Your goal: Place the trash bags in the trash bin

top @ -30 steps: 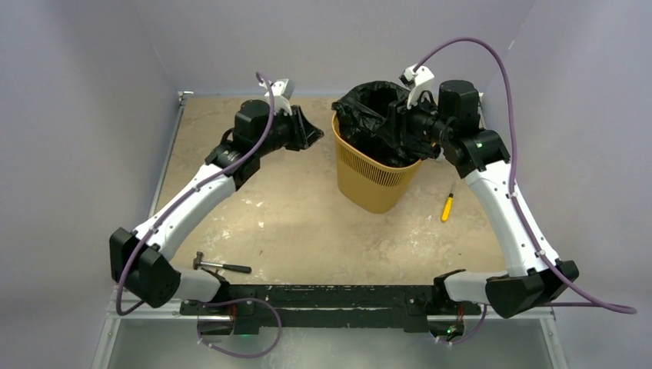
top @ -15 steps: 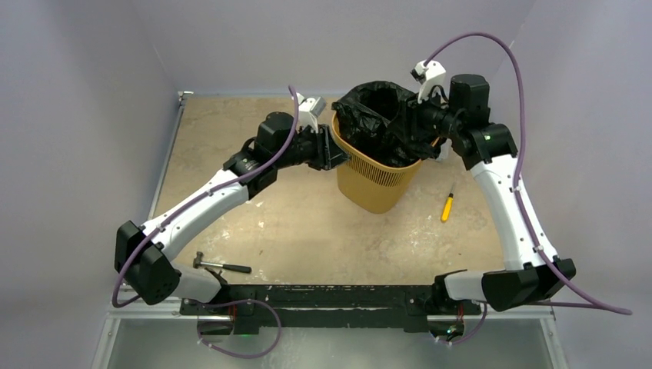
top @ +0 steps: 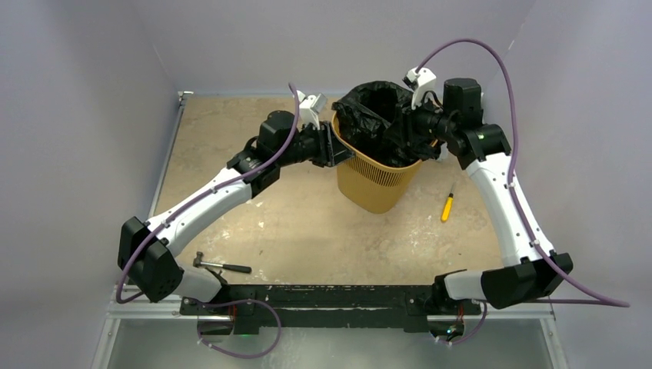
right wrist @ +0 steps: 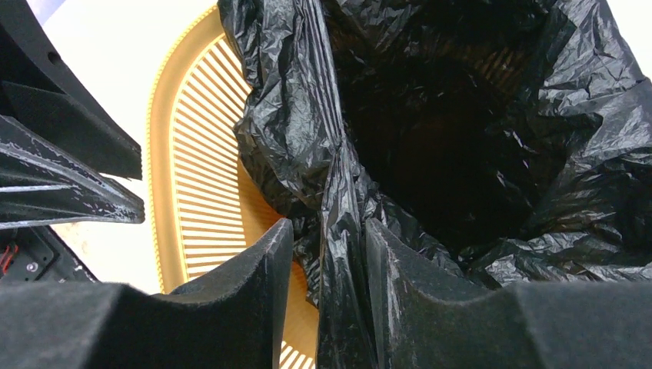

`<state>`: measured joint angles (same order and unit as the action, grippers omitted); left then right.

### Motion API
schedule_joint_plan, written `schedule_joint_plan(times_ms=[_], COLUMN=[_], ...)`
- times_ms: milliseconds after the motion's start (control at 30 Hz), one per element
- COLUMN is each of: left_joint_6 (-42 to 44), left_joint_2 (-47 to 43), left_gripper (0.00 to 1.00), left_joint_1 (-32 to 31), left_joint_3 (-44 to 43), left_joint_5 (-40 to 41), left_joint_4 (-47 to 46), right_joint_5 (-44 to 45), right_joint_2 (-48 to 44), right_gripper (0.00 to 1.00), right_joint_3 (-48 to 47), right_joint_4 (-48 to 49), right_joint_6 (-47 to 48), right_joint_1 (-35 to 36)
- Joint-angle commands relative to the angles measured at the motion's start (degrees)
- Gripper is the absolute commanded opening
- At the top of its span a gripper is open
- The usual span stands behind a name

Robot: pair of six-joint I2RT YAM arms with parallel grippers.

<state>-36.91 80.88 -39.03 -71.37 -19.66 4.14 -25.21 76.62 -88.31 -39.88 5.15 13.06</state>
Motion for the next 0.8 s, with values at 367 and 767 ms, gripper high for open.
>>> schedule_joint_plan(times_ms=[367, 767], left_joint_6=[-2.0, -4.62], left_joint_2=[1.65, 3.59], left_gripper=[0.33, 0.35], left_joint_1=[-0.17, -0.17], left_joint_3=[0.04, 1.06], left_joint_5=[-1.09, 1.09], left_joint_4=[-6.5, -11.08], right_joint_5=[-3.81, -13.4], right_joint_2=[-8.74, -12.85], right_gripper=[0.0, 0.0], right_joint_3=[5.22, 13.79], right_joint_4=[2.01, 0.99], right_joint_6=[0.69, 1.09], right_joint_1=[-0.05, 1.16])
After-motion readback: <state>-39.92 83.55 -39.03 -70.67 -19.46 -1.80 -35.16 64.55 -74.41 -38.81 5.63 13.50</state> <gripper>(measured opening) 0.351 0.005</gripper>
